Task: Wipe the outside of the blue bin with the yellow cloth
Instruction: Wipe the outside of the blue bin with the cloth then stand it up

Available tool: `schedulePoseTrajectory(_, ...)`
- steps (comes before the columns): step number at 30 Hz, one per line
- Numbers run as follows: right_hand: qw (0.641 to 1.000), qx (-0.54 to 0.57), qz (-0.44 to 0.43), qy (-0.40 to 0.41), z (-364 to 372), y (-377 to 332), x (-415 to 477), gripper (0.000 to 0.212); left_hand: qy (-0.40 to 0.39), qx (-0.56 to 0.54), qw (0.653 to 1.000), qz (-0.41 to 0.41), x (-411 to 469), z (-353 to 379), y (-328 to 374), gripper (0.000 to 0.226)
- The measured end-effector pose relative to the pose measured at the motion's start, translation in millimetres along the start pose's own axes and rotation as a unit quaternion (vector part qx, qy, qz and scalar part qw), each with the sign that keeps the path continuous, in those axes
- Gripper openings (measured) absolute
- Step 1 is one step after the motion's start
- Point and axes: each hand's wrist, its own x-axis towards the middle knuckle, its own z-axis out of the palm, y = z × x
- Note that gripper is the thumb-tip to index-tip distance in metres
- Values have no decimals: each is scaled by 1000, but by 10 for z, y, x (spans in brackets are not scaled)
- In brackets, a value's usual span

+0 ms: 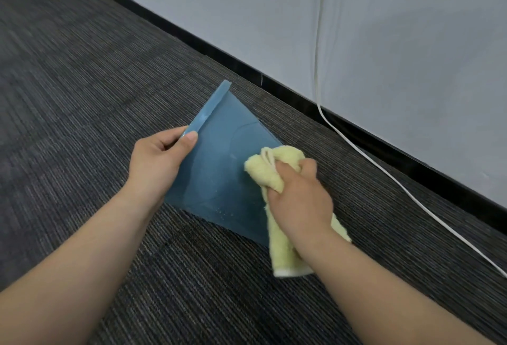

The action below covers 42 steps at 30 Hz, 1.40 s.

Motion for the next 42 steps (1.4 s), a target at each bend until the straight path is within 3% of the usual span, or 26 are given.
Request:
schedulePoseTrajectory(4,996,13,-83,8,66,-68,-113,47,1,3,1000,9,-15,-1,-9,21)
schedulePoseTrajectory(10,990,31,131,-30,-39,562,-26,31,-12,19,1000,20,-41,17,2,20)
schedulePoseTrajectory(12,993,52,106,-9,16,478,-48,31,-15,30,999,28,-32,61,8,22)
schedulePoseTrajectory(16,997,57,-54,-3,104,290,-204,44,-6,24,999,20,-4,72,1,19)
schedulePoseTrajectory(22,993,46,108,-19,72,723,-175,34,22,15,1000,10,19,-12,-47,17)
schedulePoseTrajectory(24,994,56,95,-9,122,615,-184,33,24,17,1000,9,27,-27,-63,19)
schedulePoseTrajectory(28,999,20,-42,-19,223,403,-281,47,29,1,1000,-11,52,-90,-98,23)
schedulePoseTrajectory(30,999,-11,-29,-21,191,524,-252,48,28,-8,999,-18,53,-110,-111,23)
schedulePoseTrajectory(34,994,34,102,-13,84,686,-144,35,30,-23,999,-22,57,-125,-119,23)
schedulePoseTrajectory(36,995,49,84,-11,106,531,-135,34,31,-17,999,-20,60,-124,-123,23)
schedulePoseTrajectory(40,996,70,-52,-12,130,183,-148,40,17,-10,1000,-10,35,-76,-81,22)
schedulePoseTrajectory(42,997,71,-15,-20,49,227,-21,36,4,-14,1000,-12,15,-58,-48,22)
